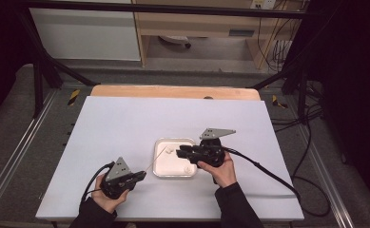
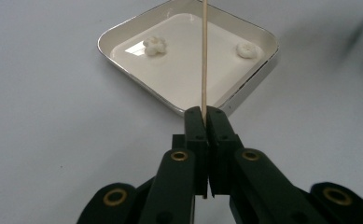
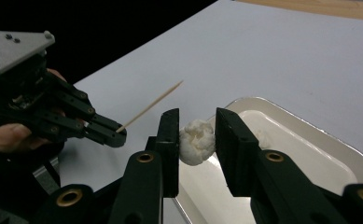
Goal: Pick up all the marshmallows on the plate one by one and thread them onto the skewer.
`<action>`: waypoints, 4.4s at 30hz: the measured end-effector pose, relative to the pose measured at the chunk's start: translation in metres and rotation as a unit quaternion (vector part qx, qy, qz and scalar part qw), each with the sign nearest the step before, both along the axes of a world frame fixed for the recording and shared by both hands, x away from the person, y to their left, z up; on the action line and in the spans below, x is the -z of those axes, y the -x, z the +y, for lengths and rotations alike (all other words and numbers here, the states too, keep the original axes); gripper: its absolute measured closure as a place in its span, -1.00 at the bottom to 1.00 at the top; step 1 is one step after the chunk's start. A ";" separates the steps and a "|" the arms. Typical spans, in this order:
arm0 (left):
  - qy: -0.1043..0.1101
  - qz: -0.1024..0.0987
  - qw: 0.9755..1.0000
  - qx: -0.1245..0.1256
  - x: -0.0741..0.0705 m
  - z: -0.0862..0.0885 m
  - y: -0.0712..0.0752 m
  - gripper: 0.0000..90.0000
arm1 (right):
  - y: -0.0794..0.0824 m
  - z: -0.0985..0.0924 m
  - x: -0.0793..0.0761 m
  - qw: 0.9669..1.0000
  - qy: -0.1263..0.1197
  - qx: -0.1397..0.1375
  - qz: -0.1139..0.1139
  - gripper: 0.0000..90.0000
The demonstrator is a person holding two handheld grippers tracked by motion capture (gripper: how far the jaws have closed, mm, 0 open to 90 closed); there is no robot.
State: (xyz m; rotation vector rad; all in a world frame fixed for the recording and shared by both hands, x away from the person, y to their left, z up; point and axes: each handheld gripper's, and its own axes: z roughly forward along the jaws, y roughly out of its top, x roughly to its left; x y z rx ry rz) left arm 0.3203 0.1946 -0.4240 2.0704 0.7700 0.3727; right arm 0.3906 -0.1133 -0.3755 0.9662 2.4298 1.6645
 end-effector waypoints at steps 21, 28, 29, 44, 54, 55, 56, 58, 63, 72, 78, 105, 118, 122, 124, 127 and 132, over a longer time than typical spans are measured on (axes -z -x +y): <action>0.006 -0.014 1.000 0.015 0.000 -0.009 0.003 0.97 | -0.012 -0.003 -0.009 0.996 -0.083 0.008 0.031 0.62; 0.005 -0.015 1.000 0.020 0.000 -0.011 0.004 0.97 | -0.014 -0.001 -0.006 0.994 -0.097 0.005 0.041 0.63; 0.005 -0.015 1.000 0.019 0.000 -0.011 0.004 0.96 | -0.015 0.000 -0.006 0.994 -0.097 0.005 0.040 0.63; 0.007 -0.020 1.000 0.020 -0.001 -0.012 0.005 0.97 | -0.017 0.006 0.003 0.992 -0.106 -0.005 0.064 0.64; 0.005 -0.019 1.000 0.021 0.001 -0.013 0.005 0.97 | -0.015 0.012 0.010 0.990 -0.115 -0.015 0.076 0.67; 0.005 -0.020 1.000 0.020 0.001 -0.013 0.005 0.97 | -0.015 0.012 0.011 0.990 -0.117 -0.016 0.077 0.67; 0.005 -0.020 1.000 0.020 0.001 -0.013 0.005 0.97 | -0.014 0.013 0.011 0.990 -0.119 -0.017 0.079 0.68; 0.004 -0.019 1.000 0.020 0.001 -0.013 0.005 0.97 | -0.013 0.014 0.013 0.989 -0.122 -0.020 0.080 0.68; 0.013 -0.025 0.999 0.022 0.000 -0.014 0.005 0.97 | -0.011 0.017 0.017 0.988 -0.120 -0.031 0.091 0.68; 0.012 -0.018 1.000 0.013 0.002 -0.021 0.004 0.97 | -0.005 0.028 0.034 0.989 -0.105 -0.039 0.100 0.67; 0.010 -0.018 1.000 0.007 0.003 -0.030 0.002 0.97 | -0.002 0.032 0.042 0.989 -0.096 -0.040 0.101 0.66; 0.020 -0.001 1.000 -0.007 0.006 -0.022 -0.002 0.97 | 0.004 0.022 0.031 1.000 -0.004 0.004 0.024 -0.53; 0.022 0.004 1.000 -0.013 0.006 -0.013 -0.002 0.96 | 0.000 0.008 0.047 0.991 0.133 0.018 -0.012 -0.54; 0.020 0.006 1.000 -0.012 0.007 -0.013 -0.002 0.96 | 0.000 0.004 0.054 0.987 0.161 0.023 -0.011 -0.30; 0.020 0.007 1.000 -0.011 0.007 -0.013 -0.002 0.96 | 0.000 0.004 0.055 0.984 0.174 0.020 -0.015 -0.18; 0.018 0.007 1.000 -0.009 0.007 -0.013 -0.002 0.96 | 0.001 0.005 0.058 0.983 0.184 0.013 -0.012 -0.07; 0.017 0.008 1.000 -0.008 0.007 -0.013 -0.002 0.96 | 0.000 0.007 0.065 0.979 0.201 0.009 -0.011 0.08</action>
